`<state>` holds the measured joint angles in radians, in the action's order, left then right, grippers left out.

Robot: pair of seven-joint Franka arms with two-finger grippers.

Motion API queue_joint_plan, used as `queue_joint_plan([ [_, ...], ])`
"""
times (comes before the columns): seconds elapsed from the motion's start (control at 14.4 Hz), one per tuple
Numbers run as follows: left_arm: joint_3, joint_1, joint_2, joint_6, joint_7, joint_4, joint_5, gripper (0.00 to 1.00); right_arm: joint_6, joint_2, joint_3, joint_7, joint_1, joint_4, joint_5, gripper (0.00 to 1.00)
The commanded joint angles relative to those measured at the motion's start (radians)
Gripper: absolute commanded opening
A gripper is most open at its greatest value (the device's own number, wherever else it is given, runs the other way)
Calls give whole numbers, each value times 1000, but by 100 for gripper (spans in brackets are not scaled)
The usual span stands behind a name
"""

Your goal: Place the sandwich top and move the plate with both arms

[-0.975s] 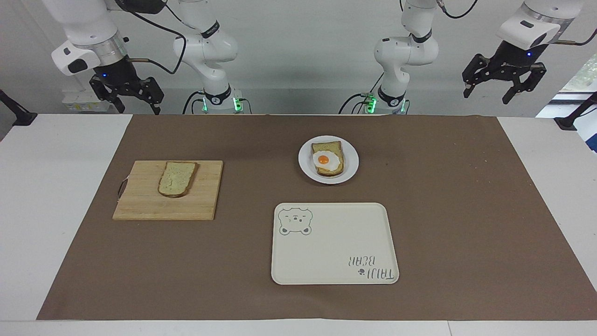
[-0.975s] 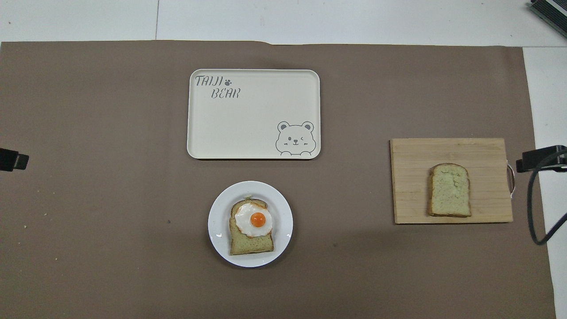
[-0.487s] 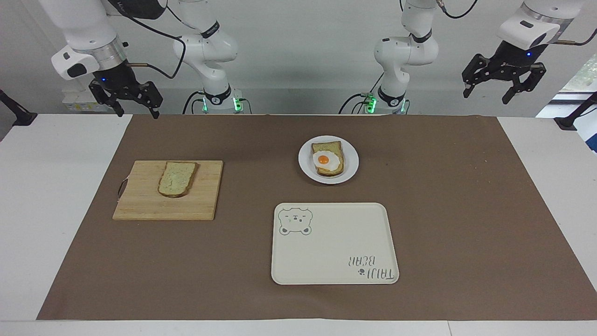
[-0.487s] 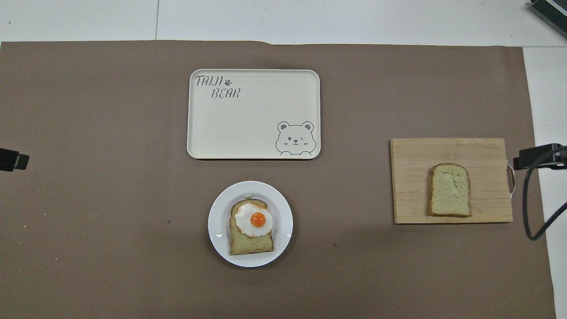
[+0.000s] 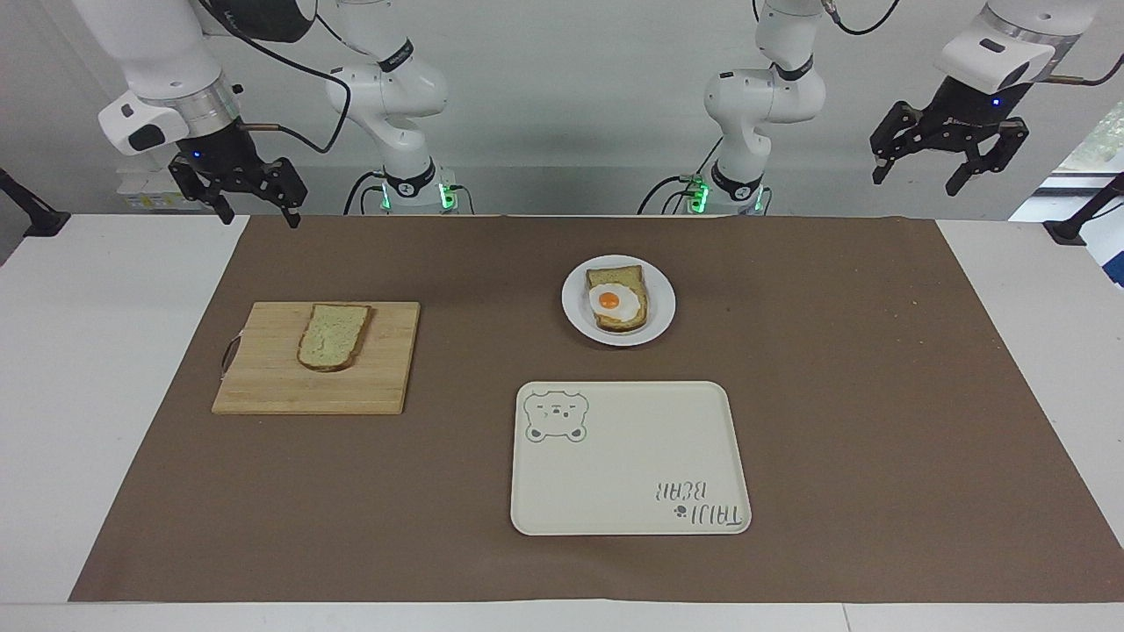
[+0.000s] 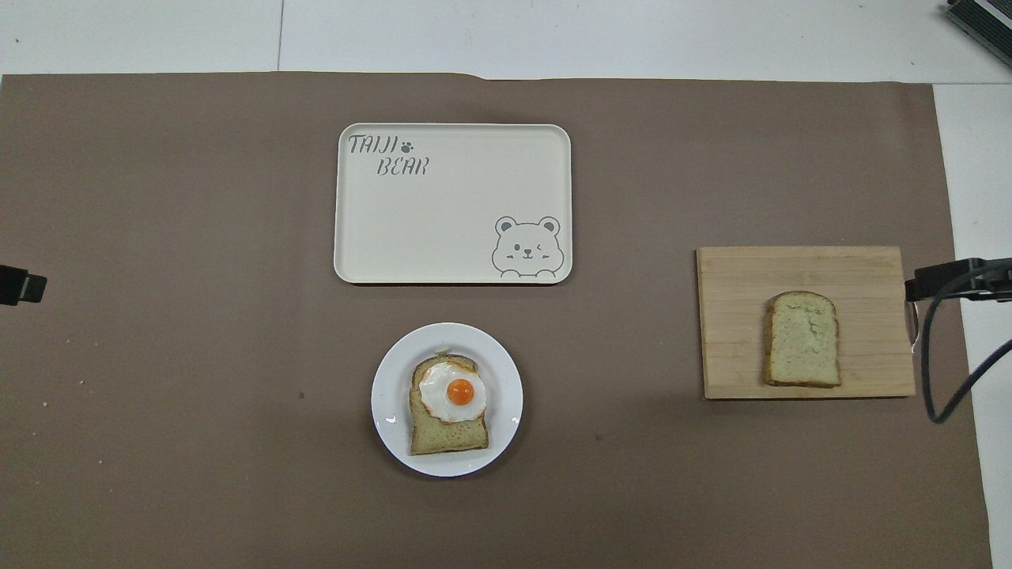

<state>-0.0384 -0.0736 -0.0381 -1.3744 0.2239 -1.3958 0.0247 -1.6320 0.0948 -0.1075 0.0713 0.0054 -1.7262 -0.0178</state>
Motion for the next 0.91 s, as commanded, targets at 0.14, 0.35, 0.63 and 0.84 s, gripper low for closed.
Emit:
queue_joint_plan([
  [0.14, -3, 14, -19, 9, -3, -19, 11, 100, -65, 16, 6, 39, -24, -75, 27, 100],
  [0.35, -2, 12, -19, 8, -3, -19, 11, 100, -130, 13, 6, 73, -53, -140, 41, 100],
  [0.63, -3, 12, -19, 11, -5, -19, 11, 100, -261, -9, 5, 107, -68, -234, 59, 100],
  [0.84, -3, 12, -19, 15, -5, -19, 11, 100, -356, -76, 6, 108, -85, -262, 84, 100],
])
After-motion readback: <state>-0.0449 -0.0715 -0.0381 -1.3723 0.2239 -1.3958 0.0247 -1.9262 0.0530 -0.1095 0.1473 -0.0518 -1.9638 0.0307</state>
